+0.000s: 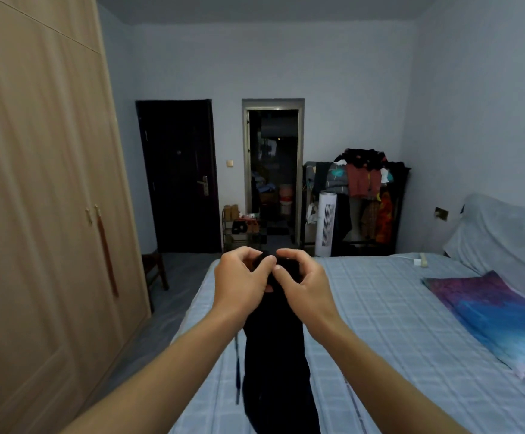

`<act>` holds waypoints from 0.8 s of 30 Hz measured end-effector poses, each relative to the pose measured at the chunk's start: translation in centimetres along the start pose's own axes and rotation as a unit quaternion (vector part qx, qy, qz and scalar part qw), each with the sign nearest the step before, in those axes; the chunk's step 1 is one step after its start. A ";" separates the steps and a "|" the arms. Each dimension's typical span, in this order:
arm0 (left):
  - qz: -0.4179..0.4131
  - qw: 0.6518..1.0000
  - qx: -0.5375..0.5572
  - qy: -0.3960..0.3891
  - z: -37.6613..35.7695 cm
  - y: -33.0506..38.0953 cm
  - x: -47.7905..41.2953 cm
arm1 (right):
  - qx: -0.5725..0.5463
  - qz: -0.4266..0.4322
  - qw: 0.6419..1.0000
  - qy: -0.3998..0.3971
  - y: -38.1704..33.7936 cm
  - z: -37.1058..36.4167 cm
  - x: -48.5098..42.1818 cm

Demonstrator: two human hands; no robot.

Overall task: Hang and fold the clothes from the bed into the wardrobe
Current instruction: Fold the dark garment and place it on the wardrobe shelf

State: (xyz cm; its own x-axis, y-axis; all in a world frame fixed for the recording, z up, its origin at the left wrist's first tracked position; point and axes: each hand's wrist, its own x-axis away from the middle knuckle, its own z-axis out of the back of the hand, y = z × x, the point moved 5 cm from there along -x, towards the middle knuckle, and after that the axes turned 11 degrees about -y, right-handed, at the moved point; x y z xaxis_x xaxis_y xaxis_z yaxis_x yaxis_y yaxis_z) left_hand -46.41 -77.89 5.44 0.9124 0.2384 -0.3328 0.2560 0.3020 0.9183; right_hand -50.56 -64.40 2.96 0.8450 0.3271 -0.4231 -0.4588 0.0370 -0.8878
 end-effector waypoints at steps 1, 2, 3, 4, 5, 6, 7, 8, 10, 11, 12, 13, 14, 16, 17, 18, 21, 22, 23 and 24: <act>0.002 1.000 -0.001 0.001 0.2 0.0 0.0 | -0.020 -0.006 0.999 -0.025 0.0 -0.1 0.1; 0.005 1.000 -0.011 -0.001 0.3 0.1 0.0 | -0.024 -0.003 0.999 -0.044 0.0 -0.2 0.2; 0.009 1.000 -0.016 -0.013 0.3 0.2 0.1 | -0.009 0.006 0.998 -0.055 -0.1 -0.2 0.3; 0.013 0.999 -0.007 -0.036 0.2 0.2 0.2 | 0.018 0.021 0.998 -0.058 -0.2 -0.2 0.3; 0.015 0.997 0.014 -0.070 0.0 0.5 0.5 | 0.041 0.036 0.997 -0.056 -0.4 -0.2 0.4; 0.010 0.994 0.027 -0.101 -0.1 0.8 0.7 | 0.052 0.044 0.996 -0.051 -0.4 -0.1 0.4; -0.008 0.993 0.014 -0.116 0.3 1.3 0.8 | 0.048 0.044 0.997 -0.047 -0.3 0.1 0.4; -0.044 0.992 -0.032 -0.110 1.2 2.0 0.9 | 0.041 0.040 0.997 -0.043 -0.2 0.3 0.4; -0.117 0.982 -0.130 -0.071 3.8 3.2 1.0 | 0.038 0.035 0.998 -0.037 -0.2 1.0 0.4; -0.140 0.976 -0.158 -0.060 5.2 3.5 1.1 | 0.038 0.039 0.998 -0.036 -0.4 1.4 0.3; -0.152 0.970 -0.182 -0.059 6.4 3.5 1.2 | 0.040 0.046 0.997 -0.037 -0.6 1.8 0.3; -0.154 0.962 -0.217 -0.068 7.3 3.2 1.2 | 0.044 0.057 0.997 -0.042 -1.0 2.1 0.3; -0.148 0.949 -0.262 -0.090 7.8 2.7 1.2 | 0.048 0.068 0.995 -0.050 -1.4 2.3 0.2; -0.121 0.918 -0.346 -0.149 8.0 1.2 1.3 | 0.055 0.089 0.992 -0.067 -2.4 2.6 0.2; -0.111 0.909 -0.364 -0.170 7.9 0.6 1.3 | 0.051 0.101 0.991 -0.077 -2.9 2.7 0.2; -0.108 0.907 -0.364 -0.184 7.7 0.1 1.3 | 0.042 0.113 0.989 -0.087 -3.4 2.9 0.2; -0.102 0.921 -0.305 -0.220 6.8 -0.6 1.1 | 0.026 0.146 0.983 -0.106 -4.7 3.1 0.6; -0.096 0.929 -0.268 -0.237 6.4 -0.6 1.1 | 0.025 0.154 0.982 -0.107 -5.0 3.2 0.7; -0.093 0.936 -0.228 -0.250 6.1 -0.6 1.0 | 0.024 0.161 0.981 -0.106 -5.2 3.3 0.9; -0.095 0.942 -0.198 -0.254 5.9 -0.6 1.0 | 0.022 0.164 0.980 -0.106 -5.3 3.5 1.1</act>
State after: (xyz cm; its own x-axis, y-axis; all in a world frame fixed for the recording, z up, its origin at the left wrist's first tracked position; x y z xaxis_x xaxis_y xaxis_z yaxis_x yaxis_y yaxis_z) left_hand -43.73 -83.27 5.83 0.9231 -0.2965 -0.2450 0.3824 0.6391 0.6673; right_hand -48.17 -60.99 7.84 0.5760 0.5176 -0.6327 -0.7116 -0.0634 -0.6997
